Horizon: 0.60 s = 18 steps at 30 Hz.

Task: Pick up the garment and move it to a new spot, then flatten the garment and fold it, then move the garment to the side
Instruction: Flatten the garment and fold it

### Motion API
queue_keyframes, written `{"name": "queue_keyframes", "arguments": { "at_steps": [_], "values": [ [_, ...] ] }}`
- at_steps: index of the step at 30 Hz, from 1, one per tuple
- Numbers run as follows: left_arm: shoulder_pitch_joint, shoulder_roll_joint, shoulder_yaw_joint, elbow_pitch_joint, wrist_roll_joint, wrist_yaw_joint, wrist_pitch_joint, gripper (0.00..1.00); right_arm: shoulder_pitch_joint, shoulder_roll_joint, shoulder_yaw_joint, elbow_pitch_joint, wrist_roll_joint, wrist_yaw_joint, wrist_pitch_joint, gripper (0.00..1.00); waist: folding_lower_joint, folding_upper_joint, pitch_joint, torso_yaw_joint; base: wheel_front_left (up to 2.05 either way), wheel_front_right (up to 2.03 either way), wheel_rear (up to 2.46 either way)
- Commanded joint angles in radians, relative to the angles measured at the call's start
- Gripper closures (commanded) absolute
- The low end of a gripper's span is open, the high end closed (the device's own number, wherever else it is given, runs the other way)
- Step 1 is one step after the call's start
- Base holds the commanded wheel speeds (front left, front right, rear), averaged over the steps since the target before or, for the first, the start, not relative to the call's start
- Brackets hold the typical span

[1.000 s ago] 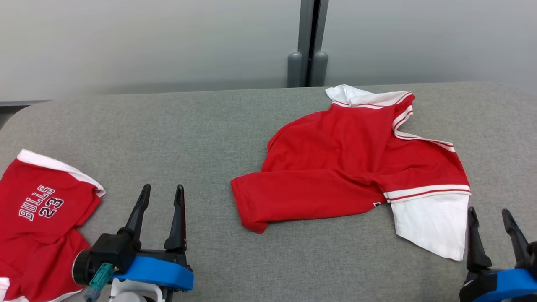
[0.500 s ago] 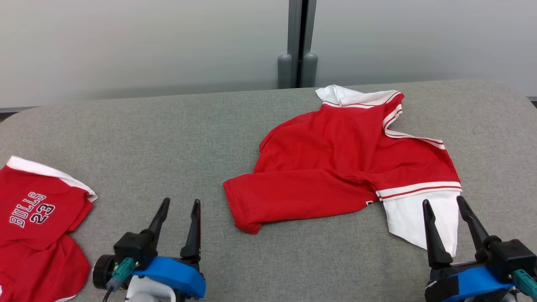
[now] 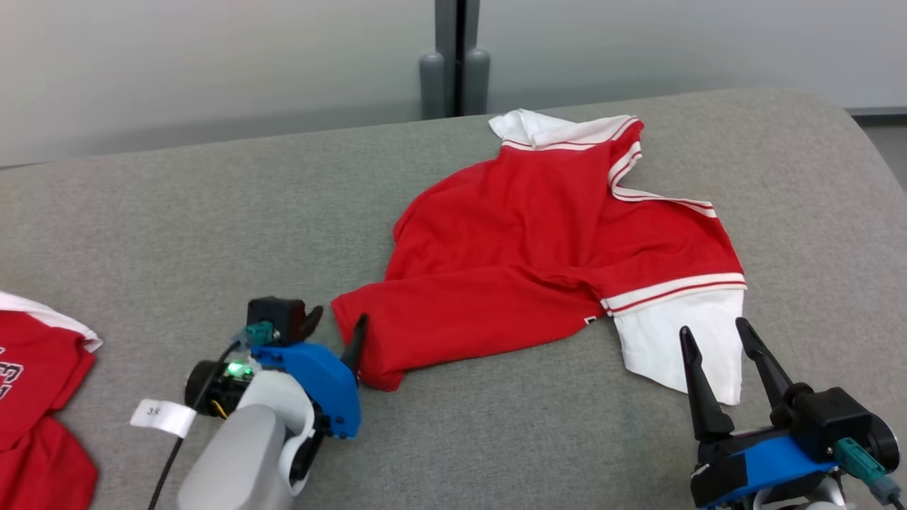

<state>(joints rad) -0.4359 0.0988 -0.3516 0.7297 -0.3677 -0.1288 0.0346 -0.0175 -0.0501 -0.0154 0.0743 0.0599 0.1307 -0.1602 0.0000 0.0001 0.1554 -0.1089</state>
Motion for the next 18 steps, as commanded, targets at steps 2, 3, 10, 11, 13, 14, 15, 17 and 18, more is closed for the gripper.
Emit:
{"name": "queue_keyframes", "arguments": {
  "at_steps": [2, 3, 10, 11, 13, 14, 15, 17, 18],
  "values": [
    [-0.044, 0.016, 0.005, 0.045, 0.005, 0.012, 0.012, 0.0, -0.019, -0.001, 0.01, 0.003, 0.006, 0.0, -0.008, 0.0, 0.0, -0.0001, 0.014, -0.018, 0.0, 0.0, 0.0],
    [-0.057, 0.016, 0.003, 0.067, 0.007, 0.018, 0.025, 0.0, -0.022, -0.001, 0.014, 0.003, 0.007, 0.0, -0.009, 0.0, 0.0, -0.0001, 0.02, -0.024, 0.0, 0.0, 0.0],
    [-0.133, 0.028, -0.015, 0.171, 0.02, 0.03, 0.083, 0.0, -0.039, -0.001, 0.034, 0.017, 0.023, 0.0, -0.016, 0.0, 0.0, -0.0001, 0.062, -0.048, 0.0, 0.0, 0.0],
    [-0.141, 0.026, -0.018, 0.182, 0.017, 0.028, 0.092, 0.0, -0.042, -0.001, 0.037, 0.018, 0.026, 0.0, -0.018, 0.0, 0.0, -0.0001, 0.067, -0.049, 0.0, 0.0, 0.0],
    [-0.151, 0.017, -0.04, 0.21, 0.014, 0.018, 0.122, 0.0, -0.045, -0.001, 0.042, 0.021, 0.031, 0.0, -0.02, 0.0, 0.0, -0.0001, 0.075, -0.049, 0.0, 0.0, 0.0],
    [-0.152, 0.014, -0.049, 0.226, 0.01, 0.013, 0.146, 0.12, -0.047, -0.001, 0.044, 0.024, 0.032, 0.0, -0.024, 0.0, 0.0, -0.0001, 0.078, -0.048, 0.0, 0.0, 0.0],
    [-0.153, 0.01, -0.06, 0.238, 0.009, 0.01, 0.165, 0.8, -0.05, -0.001, 0.046, 0.027, 0.034, 0.0, -0.025, 0.0, 0.0, -0.0001, 0.08, -0.047, 0.0, 0.0, 0.0],
    [-0.157, 0.004, -0.075, 0.252, 0.001, 0.004, 0.183, 1.0, -0.057, -0.001, 0.042, 0.03, 0.035, 0.0, -0.027, 0.0, 0.0, -0.0001, 0.082, -0.043, 0.0, 0.0, 0.0],
    [-0.158, 0.003, -0.076, 0.251, -0.007, 0.004, 0.174, 1.0, -0.059, -0.001, 0.039, 0.032, 0.035, 0.0, -0.027, 0.0, 0.0, -0.0001, 0.081, -0.039, 0.0, 0.0, 0.0]
  ]
}}
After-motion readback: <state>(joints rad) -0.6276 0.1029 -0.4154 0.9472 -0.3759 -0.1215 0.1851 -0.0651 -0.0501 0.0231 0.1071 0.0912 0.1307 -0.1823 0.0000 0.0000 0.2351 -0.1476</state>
